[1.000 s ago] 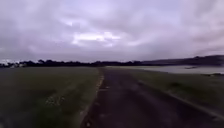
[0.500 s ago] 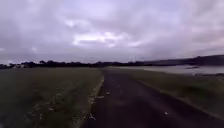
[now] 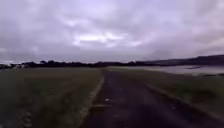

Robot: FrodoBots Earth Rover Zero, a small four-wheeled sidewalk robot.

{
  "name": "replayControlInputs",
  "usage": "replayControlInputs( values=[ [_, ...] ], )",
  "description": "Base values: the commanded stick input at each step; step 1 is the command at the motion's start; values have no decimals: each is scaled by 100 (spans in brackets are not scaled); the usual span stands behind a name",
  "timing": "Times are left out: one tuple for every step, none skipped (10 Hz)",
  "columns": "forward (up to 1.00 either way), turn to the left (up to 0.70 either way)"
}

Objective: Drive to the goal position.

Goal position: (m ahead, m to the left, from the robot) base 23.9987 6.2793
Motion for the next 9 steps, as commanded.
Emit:
replayControlInputs(
  values=[
    [85,0],
    [85,0],
    [85,0],
    [85,0],
    [85,0],
    [85,0],
    [85,0],
    [85,0],
    [85,0]
  ],
)
